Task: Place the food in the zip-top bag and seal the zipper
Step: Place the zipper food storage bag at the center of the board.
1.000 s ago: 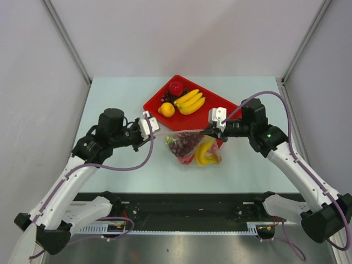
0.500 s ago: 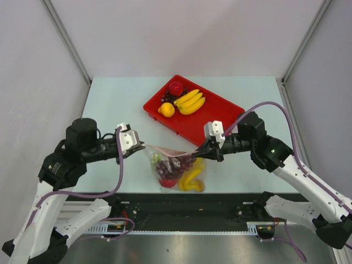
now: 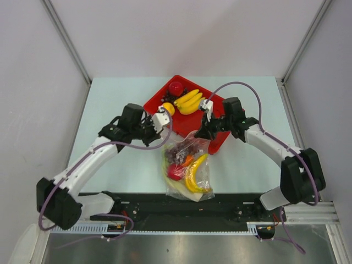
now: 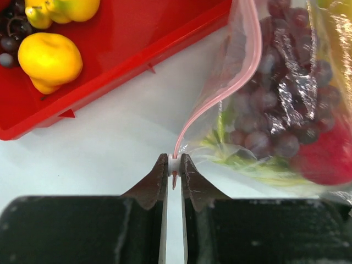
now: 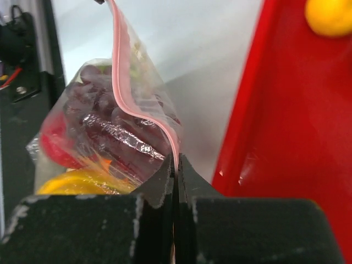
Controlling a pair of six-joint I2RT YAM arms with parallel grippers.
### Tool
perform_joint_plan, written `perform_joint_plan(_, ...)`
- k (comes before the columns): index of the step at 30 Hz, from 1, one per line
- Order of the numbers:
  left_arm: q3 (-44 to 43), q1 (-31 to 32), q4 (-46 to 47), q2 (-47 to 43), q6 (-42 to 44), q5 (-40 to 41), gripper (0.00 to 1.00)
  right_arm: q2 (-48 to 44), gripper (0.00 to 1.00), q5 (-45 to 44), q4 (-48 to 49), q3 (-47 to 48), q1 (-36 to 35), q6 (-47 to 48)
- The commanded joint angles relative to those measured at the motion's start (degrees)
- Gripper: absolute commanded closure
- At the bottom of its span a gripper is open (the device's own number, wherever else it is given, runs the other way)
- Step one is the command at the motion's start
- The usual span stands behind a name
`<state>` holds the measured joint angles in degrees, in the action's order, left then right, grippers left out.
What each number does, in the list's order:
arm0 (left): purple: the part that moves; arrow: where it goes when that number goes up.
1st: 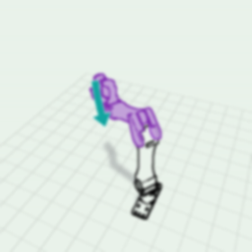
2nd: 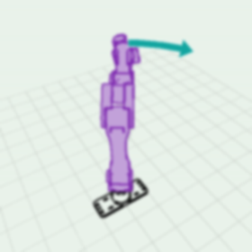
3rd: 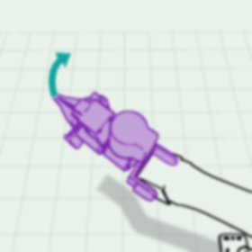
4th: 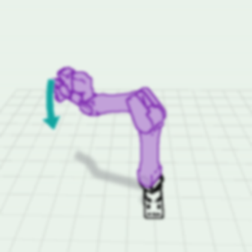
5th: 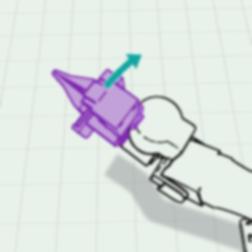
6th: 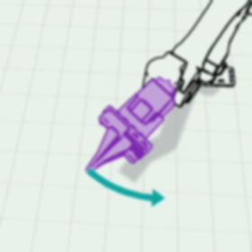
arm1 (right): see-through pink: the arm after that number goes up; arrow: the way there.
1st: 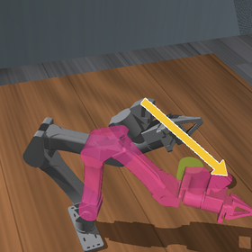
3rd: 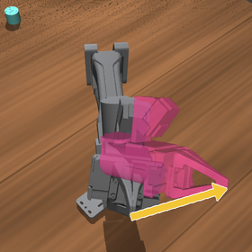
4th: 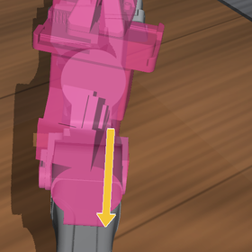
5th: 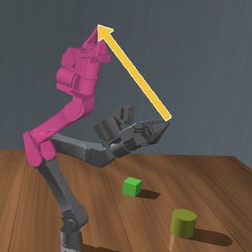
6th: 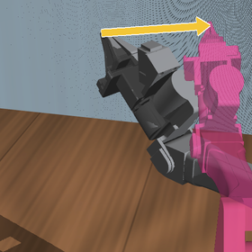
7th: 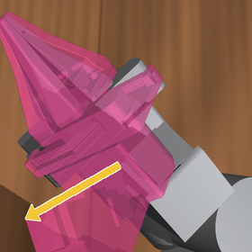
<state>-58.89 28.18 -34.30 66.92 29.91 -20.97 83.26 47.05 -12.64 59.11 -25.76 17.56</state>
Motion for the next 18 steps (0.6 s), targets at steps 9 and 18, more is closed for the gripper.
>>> perform_joint_plan(9, -4.7, -6.0, 14.4, 9.6, -8.8, -2.6, 0.59, 2.8, 0.72, -2.3, 15.3, 0.8, 4.5, -5.3)
perform_joint_plan(18, -16.4, -17.6, 6.2, 5.1, -23.6, -10.1, 0.0, -10.1, 0.0, -7.3, 15.2, 3.0, 9.8, -16.5)
